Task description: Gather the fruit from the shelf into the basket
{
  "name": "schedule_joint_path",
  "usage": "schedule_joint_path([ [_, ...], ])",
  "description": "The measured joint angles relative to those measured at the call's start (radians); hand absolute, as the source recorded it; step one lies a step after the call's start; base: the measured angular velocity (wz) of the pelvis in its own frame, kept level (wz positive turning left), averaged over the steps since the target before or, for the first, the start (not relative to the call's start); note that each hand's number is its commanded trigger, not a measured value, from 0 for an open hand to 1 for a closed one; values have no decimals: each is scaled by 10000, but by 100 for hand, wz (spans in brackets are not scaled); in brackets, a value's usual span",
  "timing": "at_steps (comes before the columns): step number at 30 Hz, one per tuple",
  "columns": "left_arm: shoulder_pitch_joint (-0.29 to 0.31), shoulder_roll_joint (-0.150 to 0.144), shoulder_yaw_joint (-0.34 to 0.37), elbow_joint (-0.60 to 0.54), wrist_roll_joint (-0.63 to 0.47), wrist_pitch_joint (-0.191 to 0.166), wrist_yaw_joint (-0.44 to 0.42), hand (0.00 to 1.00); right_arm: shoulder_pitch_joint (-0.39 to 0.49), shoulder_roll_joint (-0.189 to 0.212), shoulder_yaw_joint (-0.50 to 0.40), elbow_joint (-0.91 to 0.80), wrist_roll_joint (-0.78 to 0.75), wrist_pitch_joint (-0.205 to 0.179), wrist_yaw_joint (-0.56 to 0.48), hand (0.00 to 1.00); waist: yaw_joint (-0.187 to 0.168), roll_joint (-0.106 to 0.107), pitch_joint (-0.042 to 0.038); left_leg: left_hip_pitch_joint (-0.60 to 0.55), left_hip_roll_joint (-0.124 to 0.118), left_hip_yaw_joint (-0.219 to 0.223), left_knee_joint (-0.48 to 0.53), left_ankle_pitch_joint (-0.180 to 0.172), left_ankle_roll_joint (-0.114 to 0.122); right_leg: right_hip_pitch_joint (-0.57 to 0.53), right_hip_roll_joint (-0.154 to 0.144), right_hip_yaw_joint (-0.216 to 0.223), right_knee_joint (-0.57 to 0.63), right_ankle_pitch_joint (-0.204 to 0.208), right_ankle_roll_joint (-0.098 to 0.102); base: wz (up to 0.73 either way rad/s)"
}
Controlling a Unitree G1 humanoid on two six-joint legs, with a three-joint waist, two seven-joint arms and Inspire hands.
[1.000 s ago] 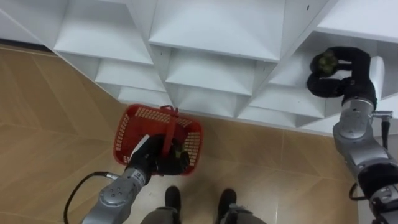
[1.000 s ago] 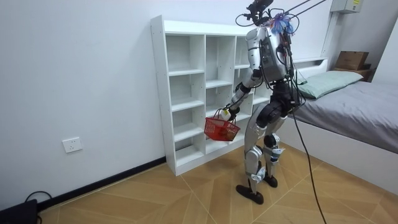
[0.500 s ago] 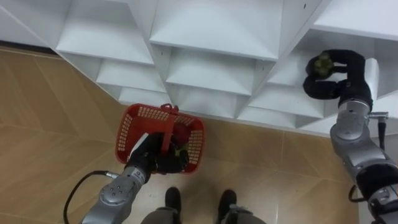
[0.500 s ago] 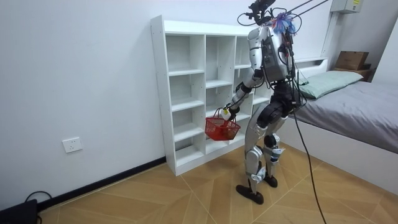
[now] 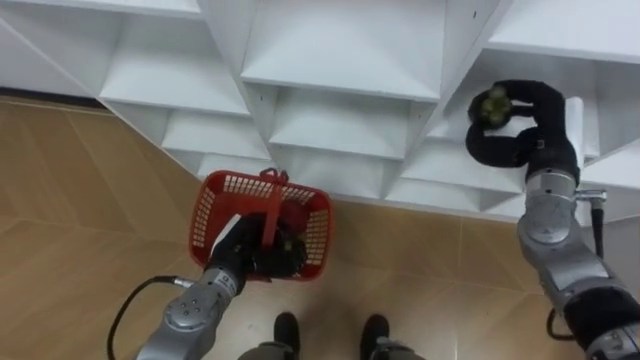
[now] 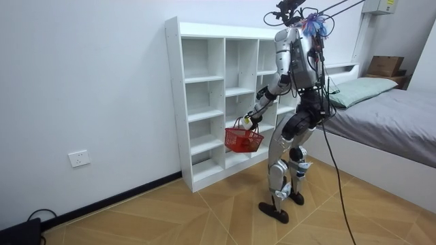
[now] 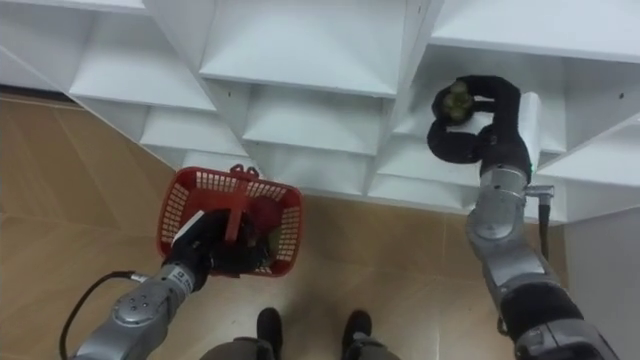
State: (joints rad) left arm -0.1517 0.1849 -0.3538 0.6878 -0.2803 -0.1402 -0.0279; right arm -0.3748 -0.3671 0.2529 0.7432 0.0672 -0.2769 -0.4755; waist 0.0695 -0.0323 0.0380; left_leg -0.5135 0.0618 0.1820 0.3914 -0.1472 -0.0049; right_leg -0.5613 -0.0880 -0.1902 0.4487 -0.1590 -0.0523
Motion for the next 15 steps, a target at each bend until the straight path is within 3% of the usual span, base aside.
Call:
schedule_joint_path([
  [3,80,-49,275,-33,77,-20,-15,100,603,25,-70,-823,-348,-112,277,100,-180,7,-39,7,18,24,17,0,0,8,7,-4,2,8,-10,0],
  [5,171,-34,441,-247,78,-43,4,100,1135,53,-55,-1333,-373,-180,624,100,-199,13,-139,33,29,56,8,1,1,11,20,22,3,11,-16,-3],
  [10,520,-52,467,-1069,68,-356,20,100,2162,56,-10,-2249,-382,-190,1094,100,-194,20,-192,209,-19,111,-172,58,20,72,14,119,-20,31,5,-4],
  [15,762,-54,495,-1193,95,-525,-14,100,2827,93,-8,-3000,-435,-212,1374,100,-346,16,-195,209,-7,121,-161,58,19,78,25,116,-25,44,-4,0],
])
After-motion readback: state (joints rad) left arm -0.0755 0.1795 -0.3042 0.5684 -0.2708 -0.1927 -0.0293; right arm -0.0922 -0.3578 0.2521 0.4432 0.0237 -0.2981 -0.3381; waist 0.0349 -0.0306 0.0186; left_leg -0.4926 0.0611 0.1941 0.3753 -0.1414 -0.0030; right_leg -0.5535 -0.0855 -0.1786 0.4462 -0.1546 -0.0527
